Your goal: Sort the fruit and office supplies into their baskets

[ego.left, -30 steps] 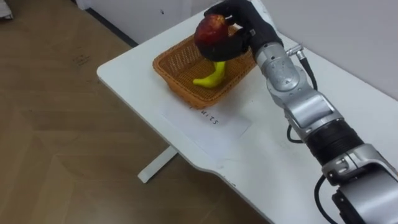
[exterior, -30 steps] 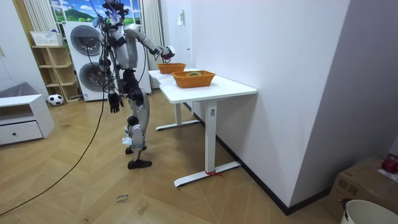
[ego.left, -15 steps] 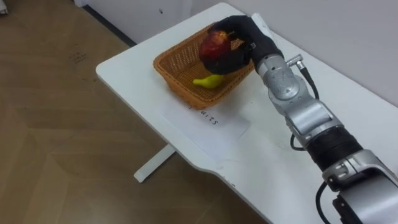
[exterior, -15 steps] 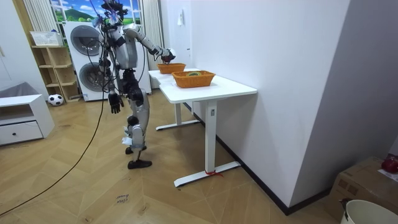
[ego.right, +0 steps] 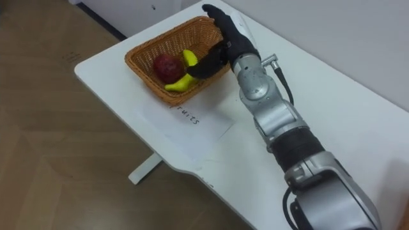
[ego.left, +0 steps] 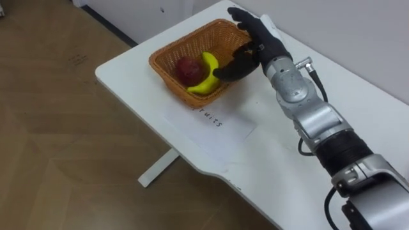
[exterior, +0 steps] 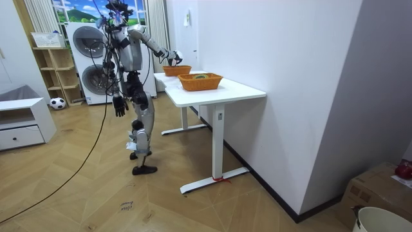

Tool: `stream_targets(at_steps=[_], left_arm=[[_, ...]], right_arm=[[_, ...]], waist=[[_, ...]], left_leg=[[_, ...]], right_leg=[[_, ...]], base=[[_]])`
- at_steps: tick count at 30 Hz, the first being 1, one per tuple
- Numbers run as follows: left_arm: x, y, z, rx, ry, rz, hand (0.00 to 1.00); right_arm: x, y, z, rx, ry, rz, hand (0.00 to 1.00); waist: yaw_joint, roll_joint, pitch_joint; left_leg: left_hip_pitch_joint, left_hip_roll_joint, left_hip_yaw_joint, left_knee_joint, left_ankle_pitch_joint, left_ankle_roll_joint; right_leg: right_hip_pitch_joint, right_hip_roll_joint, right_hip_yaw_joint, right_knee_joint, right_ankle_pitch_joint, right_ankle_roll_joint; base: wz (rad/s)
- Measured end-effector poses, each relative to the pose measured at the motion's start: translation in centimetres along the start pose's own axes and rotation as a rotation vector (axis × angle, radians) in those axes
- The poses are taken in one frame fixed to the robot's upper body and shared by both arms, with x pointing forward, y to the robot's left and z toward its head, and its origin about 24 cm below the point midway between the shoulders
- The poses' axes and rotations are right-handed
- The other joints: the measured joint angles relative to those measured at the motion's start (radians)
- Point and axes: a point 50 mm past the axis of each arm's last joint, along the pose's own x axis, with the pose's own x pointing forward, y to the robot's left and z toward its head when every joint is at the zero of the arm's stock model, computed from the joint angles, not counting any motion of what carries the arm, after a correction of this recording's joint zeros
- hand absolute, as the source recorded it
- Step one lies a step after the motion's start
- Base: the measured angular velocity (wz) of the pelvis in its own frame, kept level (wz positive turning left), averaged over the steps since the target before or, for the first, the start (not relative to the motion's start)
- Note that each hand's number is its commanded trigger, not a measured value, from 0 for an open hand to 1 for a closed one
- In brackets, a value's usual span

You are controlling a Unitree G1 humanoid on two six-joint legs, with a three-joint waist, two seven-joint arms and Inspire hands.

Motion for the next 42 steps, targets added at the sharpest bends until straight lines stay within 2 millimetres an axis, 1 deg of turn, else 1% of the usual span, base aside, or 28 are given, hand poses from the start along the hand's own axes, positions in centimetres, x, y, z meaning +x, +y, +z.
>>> stream_targets(at_steps=[1, 3, 8, 10, 15, 17, 20, 21, 22, 23, 24, 25, 26, 27, 28, 29, 30, 31, 32, 34, 35, 36, 37, 39, 40, 41, 42], left_arm=[[0.0, 0.0, 0.0, 0.000, 0.000, -0.001, 0.00], [0.0, 0.0, 0.0, 0.006, 0.000, -0.001, 0.00], [0.0, 0.0, 0.0, 0.006, 0.002, -0.001, 0.00], [0.0, 0.0, 0.1, 0.006, -0.002, -0.001, 0.00], [0.1, 0.0, 0.2, 0.005, -0.005, 0.001, 0.00], [0.1, 0.1, 0.4, 0.007, -0.007, 0.003, 0.00], [0.2, 0.2, 0.4, 0.001, -0.003, 0.007, 0.00], [0.2, 0.2, 0.5, 0.001, -0.005, 0.006, 0.00], [0.2, 0.2, 0.6, 0.000, -0.011, 0.006, 0.00], [0.2, 0.1, 1.0, 0.000, -0.022, 0.005, 0.00], [0.2, 0.1, 1.4, -0.001, -0.041, 0.005, 0.00], [0.1, 0.1, 1.6, -0.002, -0.049, 0.006, 0.00], [0.1, 0.1, 1.6, -0.002, -0.050, 0.006, 0.00], [0.2, 0.1, 2.0, -0.001, -0.063, 0.007, 0.00], [0.2, 0.2, 2.4, -0.001, -0.075, 0.008, 0.00], [0.2, 0.2, 2.4, -0.001, -0.078, 0.008, 0.00], [0.2, 0.2, 2.5, -0.001, -0.081, 0.009, 0.00], [0.2, 0.3, 2.6, -0.003, -0.084, 0.013, 0.00], [0.2, 0.3, 2.6, -0.005, -0.086, 0.017, 0.00], [0.2, 0.4, 2.9, -0.013, -0.092, 0.026, 0.00], [0.2, 0.4, 3.0, -0.012, -0.095, 0.027, 0.00], [0.2, 0.4, 3.2, -0.014, -0.100, 0.029, 0.00], [0.2, 0.4, 3.3, -0.017, -0.105, 0.030, 0.00], [0.2, 0.6, 3.5, -0.026, -0.113, 0.034, 0.00], [0.2, 0.7, 3.7, -0.034, -0.120, 0.040, 0.00], [0.2, 0.7, 3.7, -0.037, -0.124, 0.042, 0.00], [0.2, 0.8, 3.9, -0.039, -0.134, 0.043, 0.00]], right_arm=[[0.0, 0.0, 0.0, 0.001, 0.000, 0.000, 0.00], [0.0, 0.0, 0.0, 0.011, 0.002, 0.000, 0.00], [0.0, 0.0, 0.0, 0.020, 0.003, -0.001, 0.00], [0.0, 0.0, 0.0, 0.019, 0.002, 0.001, 0.00], [0.0, -0.1, 0.0, 0.009, 0.000, -0.001, 0.00], [0.0, -0.2, -0.1, 0.003, 0.000, -0.004, 0.00], [0.0, -0.5, 0.2, -0.018, -0.014, -0.016, 0.00], [0.0, -0.8, 0.5, -0.021, -0.029, -0.024, 0.00], [0.0, -1.4, 0.7, -0.022, -0.039, -0.040, 0.00], [0.0, -1.7, 0.7, -0.016, -0.043, -0.053, 0.00], [0.0, -2.3, 0.8, -0.007, -0.048, -0.081, 0.00], [-0.1, -2.9, 0.9, 0.004, -0.054, -0.107, 0.00], [-0.1, -3.2, 1.0, 0.008, -0.059, -0.122, 0.00], [-0.1, -3.8, 1.2, 0.011, -0.073, -0.146, 0.00], [-0.2, -4.1, 1.3, 0.013, -0.078, -0.162, 0.00], [-0.2, -4.3, 1.4, 0.014, -0.080, -0.169, 0.00], [-0.2, -4.5, 1.5, 0.010, -0.086, -0.174, 0.00], [-0.3, -4.8, 1.8, 0.000, -0.102, -0.180, 0.00], [-0.4, -4.9, 2.1, -0.004, -0.113, -0.183, 0.00], [-0.6, -5.8, 2.5, -0.021, -0.136, -0.199, 0.00], [-0.6, -6.1, 2.5, -0.024, -0.139, -0.205, 0.00], [-0.8, -6.8, 2.6, -0.029, -0.142, -0.221, 0.00], [-0.9, -7.6, 2.7, -0.022, -0.149, -0.246, 0.00], [-1.2, -8.8, 3.3, 0.005, -0.173, -0.288, 0.00], [-1.3, -9.5, 3.4, 0.020, -0.181, -0.316, 0.00], [-1.4, -9.9, 3.4, 0.027, -0.181, -0.331, 0.00], [-1.6, -10.7, 3.4, 0.034, -0.184, -0.359, 0.00]], waist=[[0.000, 0.002, -0.0020], [0.000, 0.006, -0.0033], [0.000, 0.007, -0.0042], [0.003, 0.007, -0.0042], [-0.001, 0.007, -0.0045], [-0.007, 0.007, -0.0043], [-0.026, 0.008, -0.0043], [-0.034, 0.010, -0.0040], [-0.040, 0.019, -0.0013], [-0.046, 0.021, -0.0018], [-0.053, 0.028, -0.0036], [-0.059, 0.037, -0.0036], [-0.061, 0.041, -0.0042], [-0.068, 0.050, -0.0053], [-0.077, 0.058, -0.0104], [-0.082, 0.061, -0.0126], [-0.088, 0.066, -0.0166], [-0.101, 0.068, -0.0210], [-0.113, 0.068, -0.0209], [-0.137, 0.064, -0.0231], [-0.139, 0.062, -0.0239], [-0.146, 0.058, -0.0263], [-0.158, 0.056, -0.0270], [-0.183, 0.049, -0.0259], [-0.196, 0.044, -0.0258], [-0.202, 0.042, -0.0262], [-0.218, 0.039, -0.0268]], left_leg=[[0.000, 0.000, 0.000, 0.000, 0.000, 0.000], [0.000, 0.000, 0.000, -0.001, 0.000, 0.000], [0.001, 0.000, 0.000, -0.001, 0.000, 0.000], [0.005, 0.001, 0.011, -0.001, 0.000, 0.000], [0.008, 0.002, 0.026, -0.002, 0.000, 0.001], [0.008, 0.002, 0.026, 0.000, 0.000, 0.001], [0.006, 0.002, 0.027, 0.003, 0.000, 0.001], [0.001, 0.002, 0.027, 0.014, -0.001, 0.003], [-0.003, 0.001, 0.027, 0.025, -0.004, 0.006], [-0.003, 0.001, 0.027, 0.029, -0.006, 0.008], [-0.001, 0.000, 0.028, 0.032, -0.007, 0.010], [0.001, 0.000, 0.032, 0.032, -0.007, 0.010], [0.001, 0.000, 0.034, 0.032, -0.007, 0.010], [0.002, 0.001, 0.039, 0.032, -0.007, 0.010], [0.003, 0.001, 0.043, 0.031, -0.007, 0.010], [0.006, 0.002, 0.046, 0.030, -0.007, 0.011], [0.013, 0.005, 0.057, 0.024, -0.007, 0.011], [0.016, 0.009, 0.067, 0.016, -0.006, 0.010], [0.017, 0.011, 0.067, 0.015, -0.006, 0.010], [0.026, 0.014, 0.071, 0.012, -0.006, 0.010], [0.030, 0.015, 0.074, 0.007, -0.006, 0.010], [0.039, 0.018, 0.086, -0.003, -0.006, 0.010], [0.042, 0.018, 0.092, -0.004, -0.006, 0.010], [0.048, 0.019, 0.100, -0.009, -0.006, 0.010], [0.051, 0.020, 0.111, -0.010, -0.006, 0.010], [0.054, 0.021, 0.114, -0.011, -0.006, 0.010], [0.055, 0.020, 0.120, -0.011, -0.006, 0.010]], right_leg=[[0.000, 0.000, -0.001, 0.000, 0.000, 0.000], [0.000, 0.000, -0.005, 0.000, 0.000, 0.000], [0.000, -0.001, -0.005, 0.000, 0.000, 0.000], [-0.002, -0.001, 0.016, 0.000, 0.000, 0.000], [-0.005, -0.003, 0.024, 0.001, 0.000, 0.000], [-0.005, -0.003, 0.021, 0.001, 0.000, 0.000], [-0.005, -0.003, 0.018, 0.002, 0.000, 0.000], [-0.005, -0.003, 0.018, 0.002, 0.000, 0.000], [-0.003, -0.003, 0.017, 0.002, 0.000, -0.001], [-0.003, -0.003, 0.017, 0.002, 0.000, -0.001], [-0.004, -0.003, 0.019, 0.002, 0.000, -0.001], [-0.001, -0.004, 0.021, 0.002, 0.001, -0.001], [0.001, -0.004, 0.023, 0.003, 0.001, -0.001], [0.000, -0.004, 0.025, 0.004, 0.001, -0.002], [-0.002, -0.005, 0.026, 0.004, 0.002, -0.002], [-0.004, -0.005, 0.026, 0.005, 0.002, -0.002], [-0.008, -0.005, 0.026, 0.008, 0.002, -0.002], [-0.009, -0.005, 0.026, 0.016, 0.002, -0.003], [-0.010, -0.005, 0.025, 0.021, 0.002, -0.003], [-0.005, -0.002, 0.030, 0.020, 0.002, -0.003], [-0.005, -0.001, 0.037, 0.019, 0.002, -0.003], [-0.005, 0.000, 0.049, 0.017, 0.002, -0.003], [-0.004, 0.000, 0.050, 0.017, 0.002, -0.003], [-0.004, -0.001, 0.056, 0.016, 0.002, -0.003], [-0.004, -0.001, 0.066, 0.015, 0.002, -0.003], [-0.004, 0.000, 0.074, 0.015, 0.002, -0.003], [-0.005, 0.000, 0.081, 0.015, 0.002, -0.003]], base=[[0.00], [0.00], [0.00], [-0.10], [-0.10], [-0.03], [0.00], [0.00], [0.03], [0.04], [0.00], [-0.06], [-0.13], [-0.13], [-0.13], [-0.18], [-0.25], [-0.23], [-0.12], [-0.03], [-0.18], [-0.20], [-0.17], [-0.11], [-0.17], [-0.16], [-0.12]])
